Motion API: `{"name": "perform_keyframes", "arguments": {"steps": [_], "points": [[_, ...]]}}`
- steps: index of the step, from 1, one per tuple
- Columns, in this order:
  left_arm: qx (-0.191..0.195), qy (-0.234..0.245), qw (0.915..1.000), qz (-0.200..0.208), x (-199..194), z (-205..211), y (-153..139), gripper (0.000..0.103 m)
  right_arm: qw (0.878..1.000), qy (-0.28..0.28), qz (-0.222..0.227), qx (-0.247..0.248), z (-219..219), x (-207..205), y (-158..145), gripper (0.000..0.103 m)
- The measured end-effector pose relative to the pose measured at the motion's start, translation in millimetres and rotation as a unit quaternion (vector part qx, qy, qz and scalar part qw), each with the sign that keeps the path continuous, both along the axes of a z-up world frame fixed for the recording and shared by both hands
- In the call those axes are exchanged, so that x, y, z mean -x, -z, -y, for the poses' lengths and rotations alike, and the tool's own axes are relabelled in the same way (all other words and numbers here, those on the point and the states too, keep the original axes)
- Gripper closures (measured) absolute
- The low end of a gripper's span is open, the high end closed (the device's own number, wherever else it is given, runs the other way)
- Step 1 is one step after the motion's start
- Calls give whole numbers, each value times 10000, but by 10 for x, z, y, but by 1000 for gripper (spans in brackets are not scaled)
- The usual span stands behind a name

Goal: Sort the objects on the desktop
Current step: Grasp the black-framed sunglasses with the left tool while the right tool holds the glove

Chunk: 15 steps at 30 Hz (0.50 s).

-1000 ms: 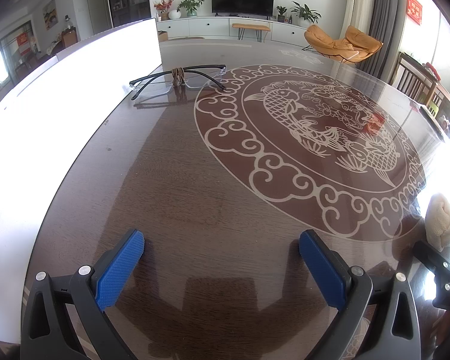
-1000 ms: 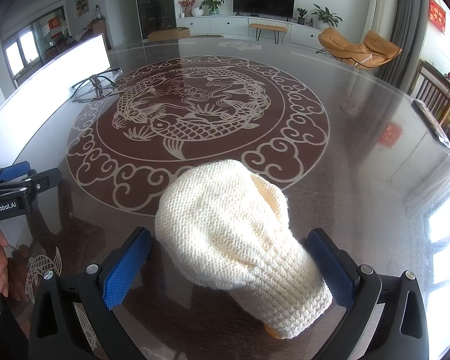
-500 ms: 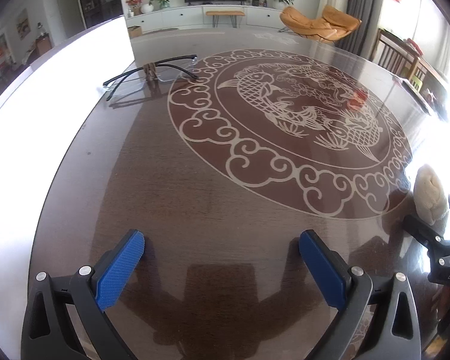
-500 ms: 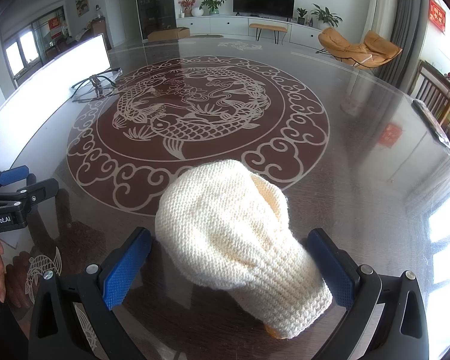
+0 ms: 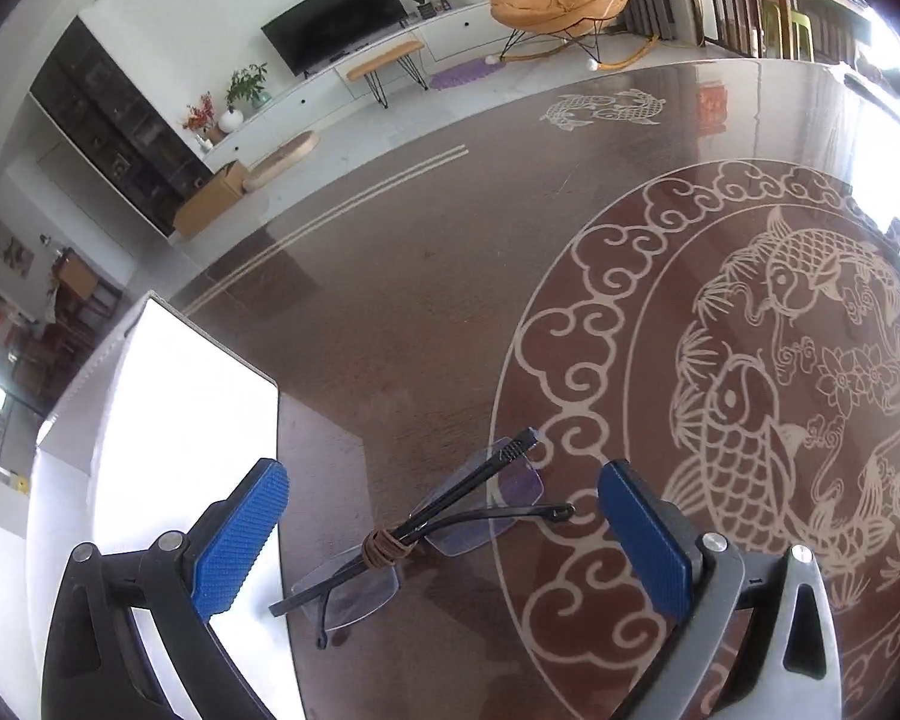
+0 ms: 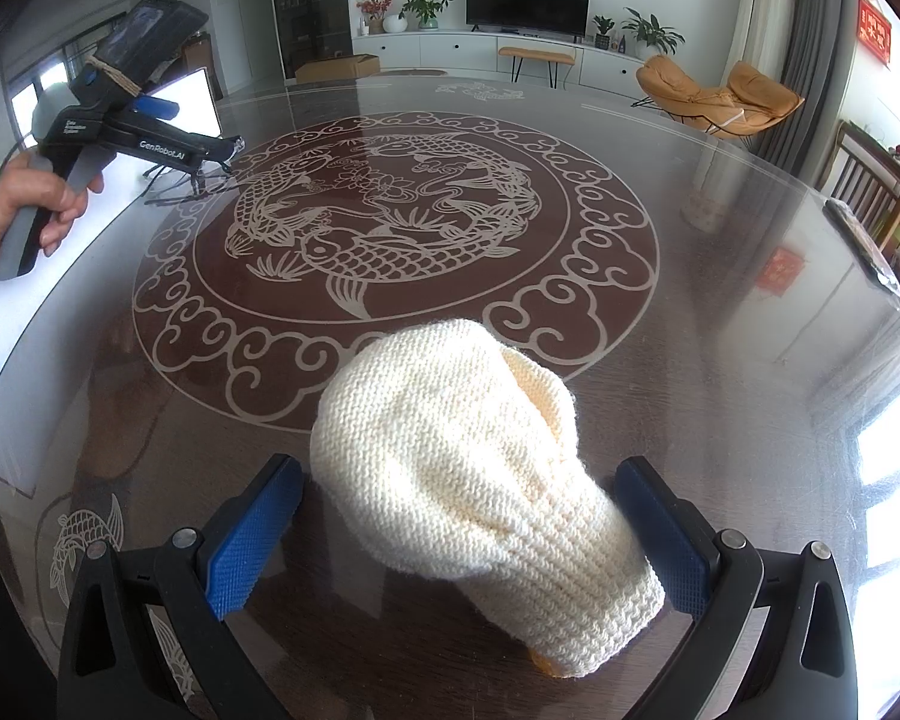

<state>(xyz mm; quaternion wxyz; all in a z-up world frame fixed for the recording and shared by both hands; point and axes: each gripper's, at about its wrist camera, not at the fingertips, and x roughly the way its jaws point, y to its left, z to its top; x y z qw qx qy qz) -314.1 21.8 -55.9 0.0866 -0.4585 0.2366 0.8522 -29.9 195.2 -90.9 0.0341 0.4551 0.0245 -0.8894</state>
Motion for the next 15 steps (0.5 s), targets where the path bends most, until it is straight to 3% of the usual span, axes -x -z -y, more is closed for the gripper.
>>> {"name": "perform_keyframes", "arguments": {"steps": [2,4,6,7,10,12,15], "points": [[-469,-140,9979,430,122,108,93,0,10000,0,-1,0,0,-4,-4,0],[-1141,-260,9903,748,145,235,106,0,10000,0,0,0,1,-2,0,0],[-1796,-390,9764,1133,75,340,123,0,10000,0,0,0,1,-2,0,0],[-2021,-405,9719,1134,-22,371,97,0,10000,0,0,0,0,-3,-2,0],[-2851,-293,9477,1409,-380,464,65,0,10000,0,0,0,0,-3,-3,0],[-3194,-309,9354,1483,-614,534,59,0,10000,0,0,1,1,-1,0,0],[-3231,-371,9349,1420,-840,611,71,0,10000,0,0,0,0,-1,0,0]]}}
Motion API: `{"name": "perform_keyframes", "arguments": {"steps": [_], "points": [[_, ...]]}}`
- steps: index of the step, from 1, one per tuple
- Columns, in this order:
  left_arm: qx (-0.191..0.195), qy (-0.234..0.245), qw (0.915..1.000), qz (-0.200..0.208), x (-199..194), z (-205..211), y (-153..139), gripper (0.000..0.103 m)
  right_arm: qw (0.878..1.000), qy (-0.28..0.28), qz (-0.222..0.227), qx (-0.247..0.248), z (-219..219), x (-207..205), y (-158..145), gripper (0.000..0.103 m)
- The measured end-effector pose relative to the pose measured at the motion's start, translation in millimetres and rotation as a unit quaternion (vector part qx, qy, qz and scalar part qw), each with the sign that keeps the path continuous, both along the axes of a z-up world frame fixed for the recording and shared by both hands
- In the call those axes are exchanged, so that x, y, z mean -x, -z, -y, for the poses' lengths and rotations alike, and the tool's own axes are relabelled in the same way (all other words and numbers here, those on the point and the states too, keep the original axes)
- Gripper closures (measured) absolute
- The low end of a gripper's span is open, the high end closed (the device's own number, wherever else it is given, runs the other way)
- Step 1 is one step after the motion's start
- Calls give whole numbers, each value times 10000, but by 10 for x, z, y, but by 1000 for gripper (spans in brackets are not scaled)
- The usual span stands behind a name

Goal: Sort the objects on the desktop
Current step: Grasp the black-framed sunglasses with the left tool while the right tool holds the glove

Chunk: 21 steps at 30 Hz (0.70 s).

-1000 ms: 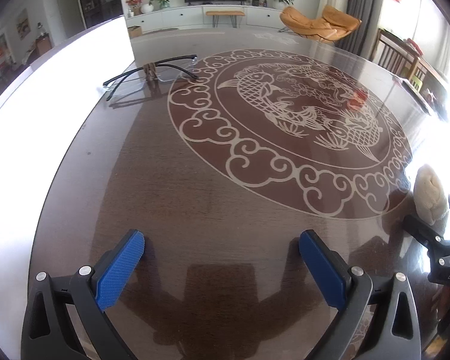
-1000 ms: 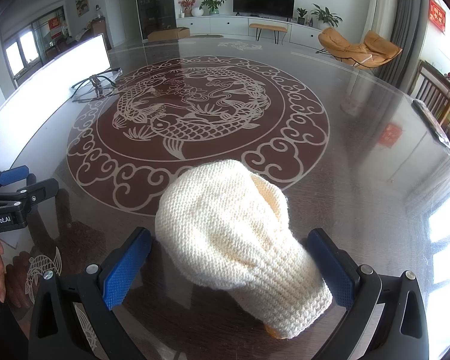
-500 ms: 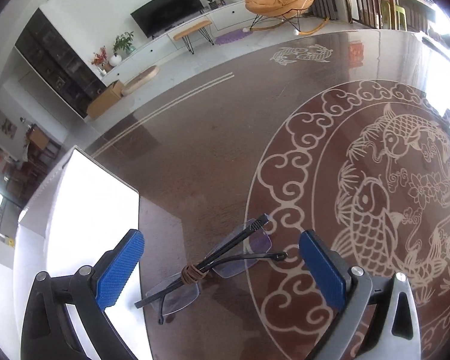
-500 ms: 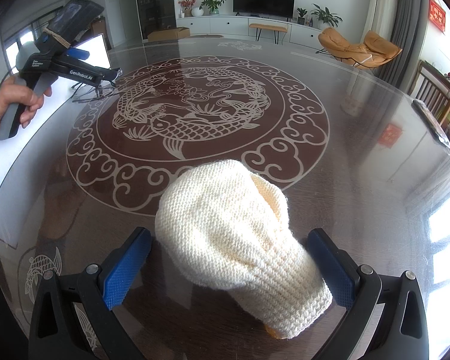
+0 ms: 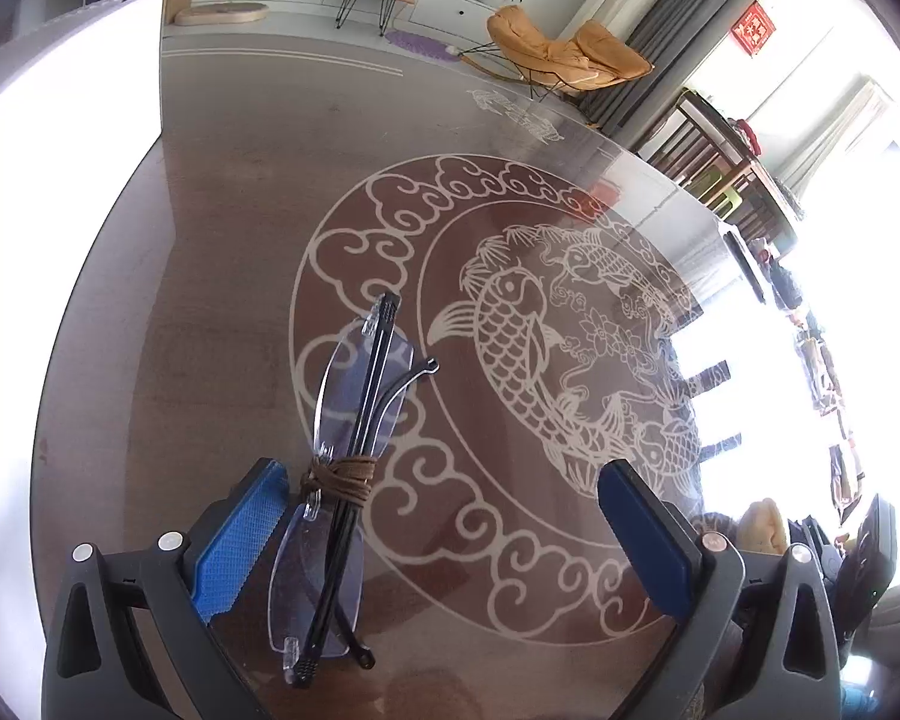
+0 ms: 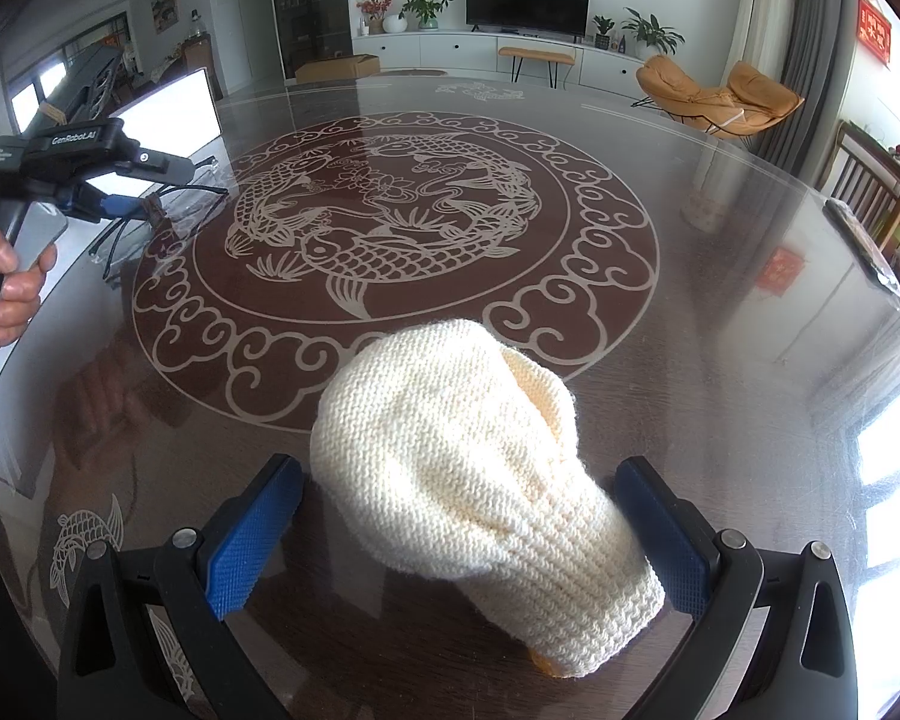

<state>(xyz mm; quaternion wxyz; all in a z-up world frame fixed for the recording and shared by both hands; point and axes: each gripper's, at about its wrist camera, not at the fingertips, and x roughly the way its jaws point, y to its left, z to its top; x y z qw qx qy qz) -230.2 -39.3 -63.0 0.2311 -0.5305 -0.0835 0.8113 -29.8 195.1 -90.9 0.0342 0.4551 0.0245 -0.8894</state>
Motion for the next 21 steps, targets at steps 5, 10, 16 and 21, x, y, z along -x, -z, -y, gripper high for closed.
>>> {"name": "perform_keyframes", "arguments": {"steps": [5,10,16,21], "points": [[673,-41,9975,-194,-160,-21,-3,0,10000,1,0,0,0,0,-1,0],[1625,-147,9842,-681,-187,-155,14,45,10000,1,0,-1,0,0,-1,0],[1492,-298,9852,-787,-335,-92,-97,92,10000,1,0,0,0,-1,-2,0],[969,-510,9890,-999,-806,29,-373,92,9978,-485,442,43,-5,104,-54,0]]}}
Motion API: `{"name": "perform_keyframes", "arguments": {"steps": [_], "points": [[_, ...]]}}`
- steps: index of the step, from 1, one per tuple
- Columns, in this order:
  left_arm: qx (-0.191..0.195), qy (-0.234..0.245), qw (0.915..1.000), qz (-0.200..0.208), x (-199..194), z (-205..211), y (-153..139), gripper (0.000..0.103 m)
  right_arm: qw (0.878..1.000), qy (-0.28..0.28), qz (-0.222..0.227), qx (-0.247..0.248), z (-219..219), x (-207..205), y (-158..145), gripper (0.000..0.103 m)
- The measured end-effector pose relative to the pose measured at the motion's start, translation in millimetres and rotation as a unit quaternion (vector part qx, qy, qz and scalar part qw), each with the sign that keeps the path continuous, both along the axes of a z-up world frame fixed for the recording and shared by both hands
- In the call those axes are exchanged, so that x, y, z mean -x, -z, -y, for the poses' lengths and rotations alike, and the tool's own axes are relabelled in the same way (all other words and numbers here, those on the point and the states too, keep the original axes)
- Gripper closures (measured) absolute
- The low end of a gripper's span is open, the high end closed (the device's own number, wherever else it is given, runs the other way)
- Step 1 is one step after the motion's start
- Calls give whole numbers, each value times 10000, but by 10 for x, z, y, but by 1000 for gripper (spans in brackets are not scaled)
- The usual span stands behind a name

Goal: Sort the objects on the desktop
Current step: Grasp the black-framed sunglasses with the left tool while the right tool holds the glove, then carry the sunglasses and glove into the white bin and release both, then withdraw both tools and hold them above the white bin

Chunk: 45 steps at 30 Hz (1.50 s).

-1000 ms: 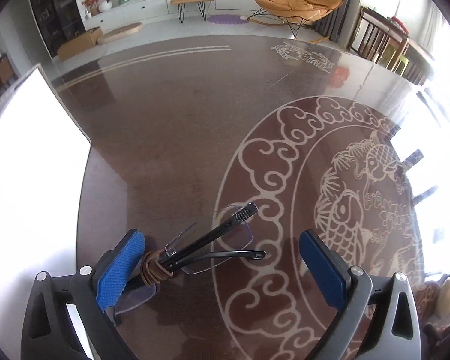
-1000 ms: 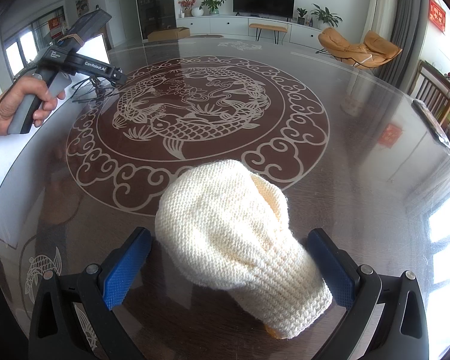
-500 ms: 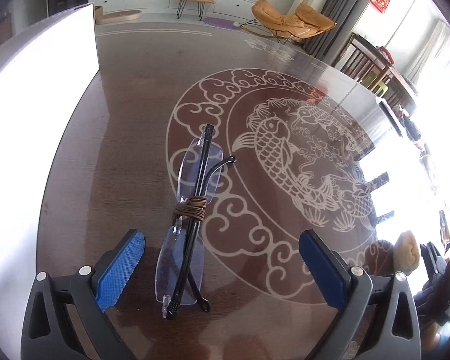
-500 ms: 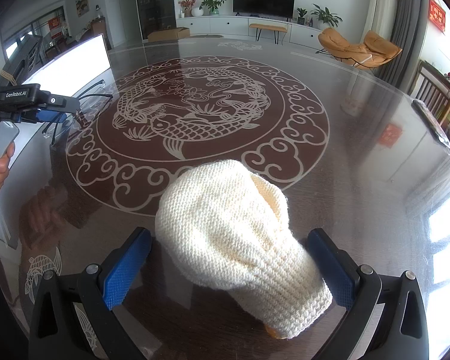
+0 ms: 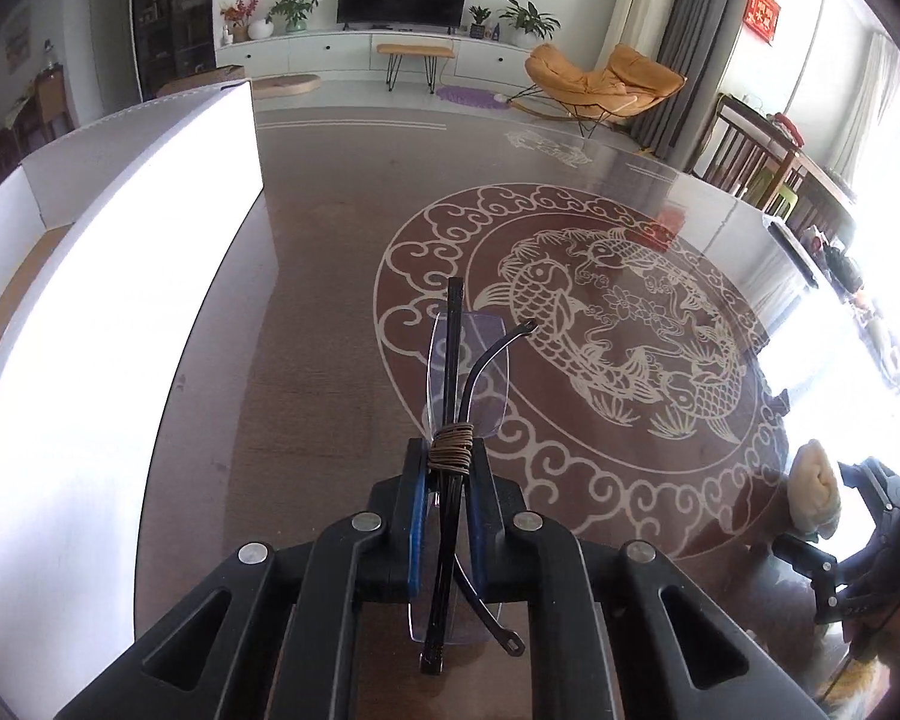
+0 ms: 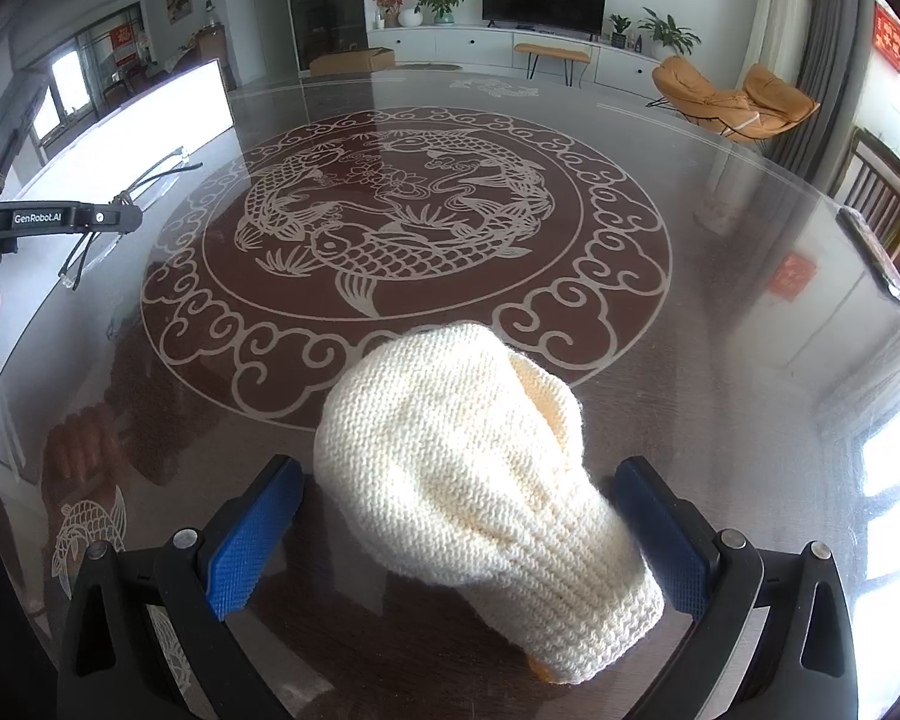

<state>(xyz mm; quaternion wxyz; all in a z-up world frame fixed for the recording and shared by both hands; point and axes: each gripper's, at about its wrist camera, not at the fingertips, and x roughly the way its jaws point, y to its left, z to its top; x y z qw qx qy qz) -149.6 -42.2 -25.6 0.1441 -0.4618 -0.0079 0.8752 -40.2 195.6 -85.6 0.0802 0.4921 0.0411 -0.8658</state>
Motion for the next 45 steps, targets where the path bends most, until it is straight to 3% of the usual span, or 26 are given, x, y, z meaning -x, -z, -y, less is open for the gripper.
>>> {"name": "perform_keyframes", "arguments": {"steps": [3,5,7,8,9,13,17,20,23,26,31,34,35,37,39,40,42,45], "points": [[-176,-40,9998,-126,-263,58,-122,92,9974,-81,470,544,-124,122,-116,0],[-347,-111,9992,-142,-345,125,-193,92,9966,-88,620,543,-146,205,-161,1],[-595,-234,9978,-153,-473,273,-294,92,9967,-245,693,339,-99,243,-170,25],[-713,-311,9968,-165,-511,353,-355,92,9966,-311,739,173,-73,240,-175,43],[-813,-397,9957,-197,-535,442,-445,92,9961,-369,784,193,-53,234,-209,50],[-954,-819,9911,-433,-651,1017,-833,92,9968,-691,380,136,234,261,-610,52],[-700,-1465,9847,-630,-613,1721,-1091,92,9911,-1164,-28,651,937,580,-1208,52],[-498,-2030,9762,-587,-587,2290,-1122,92,9781,-1672,-268,1214,1721,787,-1611,51],[-333,-2553,9654,-423,-624,2814,-1033,92,9578,-2260,-270,1753,2645,941,-1801,51],[-272,-2920,9559,-158,-680,3187,-823,92,9428,-2721,-67,1924,3541,1022,-1742,51],[-183,-3047,9514,401,-652,3374,-403,92,9370,-2939,632,1782,4604,1195,-1135,50],[-169,-3106,9485,591,-652,3373,-252,90,9372,-2780,1128,1781,4878,1329,-739,36],[-205,-3100,9482,657,-679,3360,-196,87,9382,-2724,1226,1748,4916,1356,-650,24],[-72,-3015,9518,563,-705,3293,-222,76,9416,-2643,1228,1686,4918,1389,-602,20],[20,-2965,9542,394,-754,3190,-303,48,9435,-2674,1138,1591,4858,1399,-677,15],[54,-2951,9551,238,-793,3130,-369,39,9468,-2680,1049,1442,4809,1396,-736,12],[152,-2999,9538,-108,-867,3002,-528,7,9532,-2694,802,1113,4679,1363,-910,6],[491,-3378,9385,-519,-984,2812,-772,3,9605,-2672,371,687,4428,1343,-1208,2]]}}
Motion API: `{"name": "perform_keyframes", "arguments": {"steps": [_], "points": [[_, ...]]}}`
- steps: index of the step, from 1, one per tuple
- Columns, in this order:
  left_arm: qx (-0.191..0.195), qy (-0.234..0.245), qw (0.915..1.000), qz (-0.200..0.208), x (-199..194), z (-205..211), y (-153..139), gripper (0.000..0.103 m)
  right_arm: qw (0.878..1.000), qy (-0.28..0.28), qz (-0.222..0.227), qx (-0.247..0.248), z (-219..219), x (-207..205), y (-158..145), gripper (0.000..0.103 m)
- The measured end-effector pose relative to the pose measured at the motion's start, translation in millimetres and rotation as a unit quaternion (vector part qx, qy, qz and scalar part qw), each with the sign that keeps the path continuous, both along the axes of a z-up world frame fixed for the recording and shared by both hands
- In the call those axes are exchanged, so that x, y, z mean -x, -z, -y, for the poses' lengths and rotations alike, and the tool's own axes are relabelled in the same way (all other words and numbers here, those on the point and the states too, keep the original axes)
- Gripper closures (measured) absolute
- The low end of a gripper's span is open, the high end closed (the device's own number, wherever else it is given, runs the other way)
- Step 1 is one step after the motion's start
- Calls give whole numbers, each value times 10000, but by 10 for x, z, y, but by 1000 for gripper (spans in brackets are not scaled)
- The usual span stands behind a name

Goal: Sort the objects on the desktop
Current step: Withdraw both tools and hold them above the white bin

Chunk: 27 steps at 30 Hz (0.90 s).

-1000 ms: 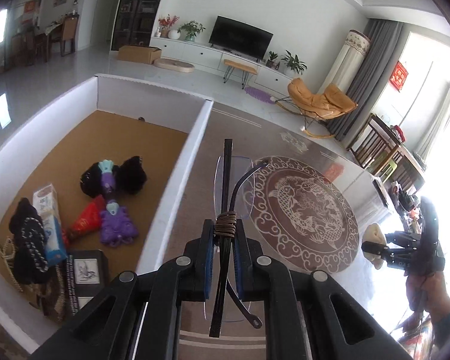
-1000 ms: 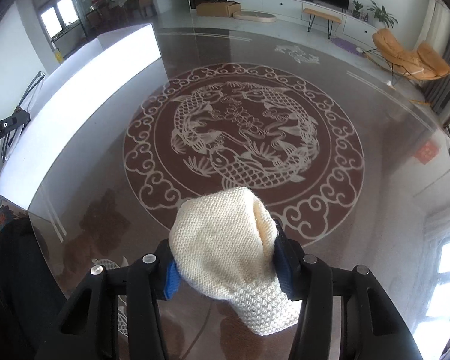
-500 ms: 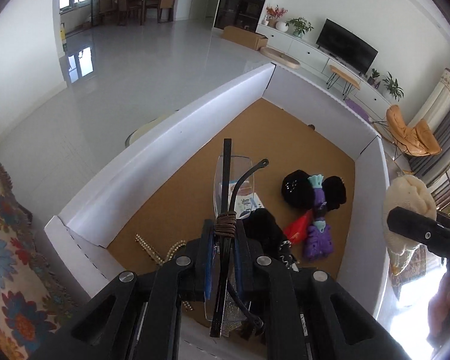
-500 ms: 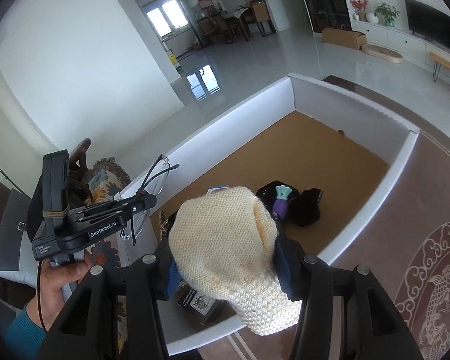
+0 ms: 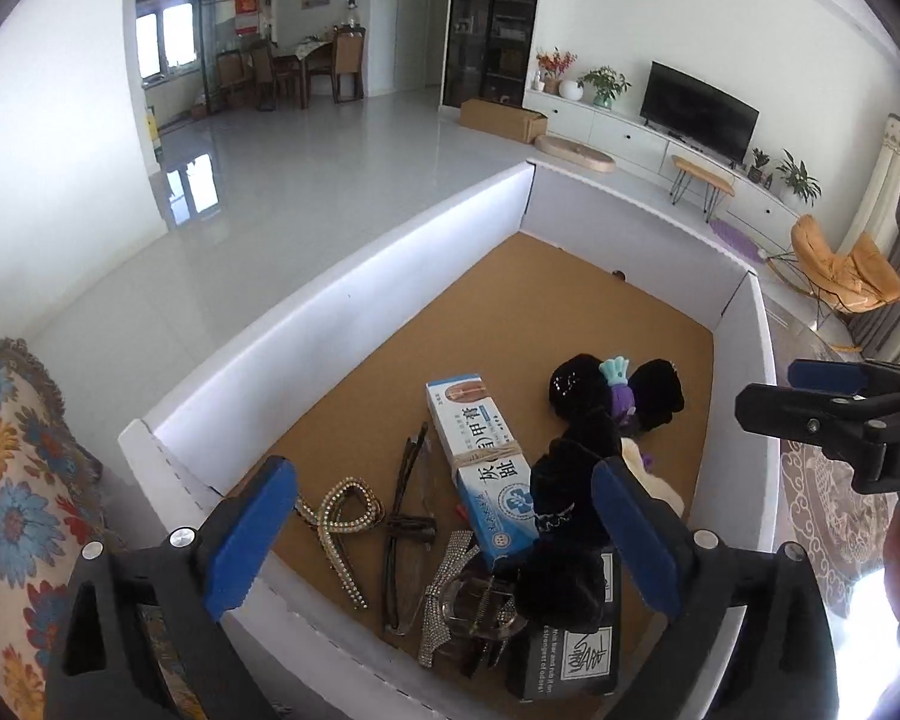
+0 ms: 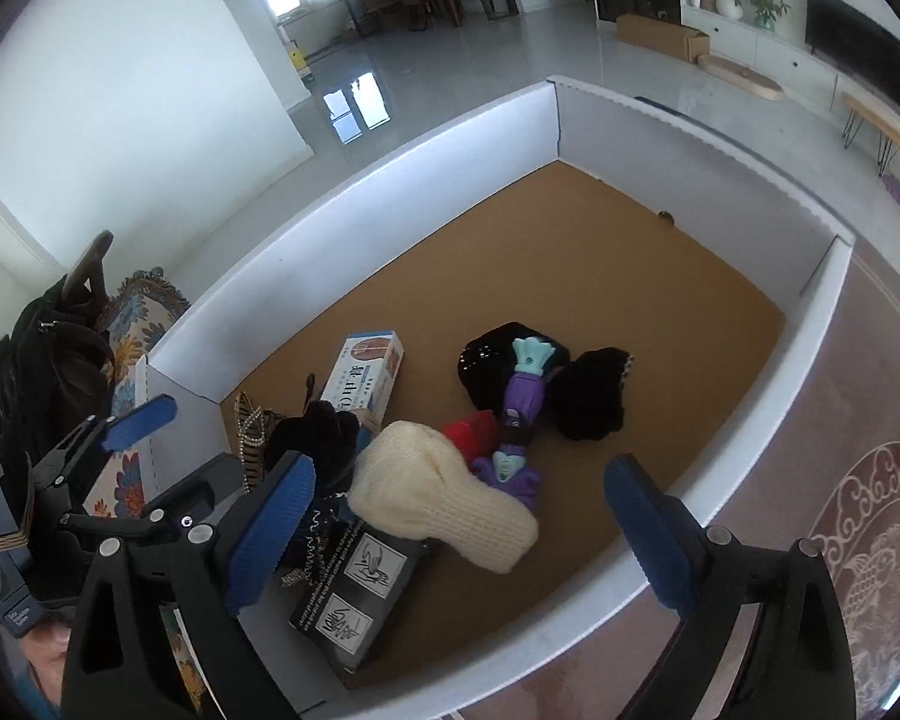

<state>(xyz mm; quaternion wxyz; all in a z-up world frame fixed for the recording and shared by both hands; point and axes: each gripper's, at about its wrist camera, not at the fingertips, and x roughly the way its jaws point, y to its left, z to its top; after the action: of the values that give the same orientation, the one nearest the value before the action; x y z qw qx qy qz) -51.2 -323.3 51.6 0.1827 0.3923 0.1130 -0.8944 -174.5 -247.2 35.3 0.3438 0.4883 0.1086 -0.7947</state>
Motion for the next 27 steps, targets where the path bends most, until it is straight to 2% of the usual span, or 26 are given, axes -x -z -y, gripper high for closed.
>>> {"name": "perform_keyframes", "arguments": {"steps": [2,5,8,10,14,16,22,27], "points": [[79,-243,9995,-197,-81,-90,-130,3,9992,101,-386,-62,-184,-38,-190,0],[-167,-581,9966,-564,-248,-152,-261,3,9975,121,-697,76,-412,-63,-310,0],[-301,-1291,9850,-1102,-484,-186,-332,3,9993,5,-323,190,-528,-71,-215,0],[-456,-1570,9771,-1364,-621,-183,-365,3,9997,2,-68,246,-589,-73,-133,0],[-950,-1610,9744,-1247,-636,-108,-336,3,9999,-72,-39,145,-577,-126,-30,0],[-786,-1586,9774,-1157,-623,-126,-351,3,9998,-114,-73,130,-561,-150,-34,0],[249,-1408,9854,-922,-596,-354,-430,3,9993,-206,-247,198,-469,-217,-108,0],[510,-1351,9852,-925,-625,-474,-481,3,9987,-344,-360,69,-362,-294,-126,0]]}}
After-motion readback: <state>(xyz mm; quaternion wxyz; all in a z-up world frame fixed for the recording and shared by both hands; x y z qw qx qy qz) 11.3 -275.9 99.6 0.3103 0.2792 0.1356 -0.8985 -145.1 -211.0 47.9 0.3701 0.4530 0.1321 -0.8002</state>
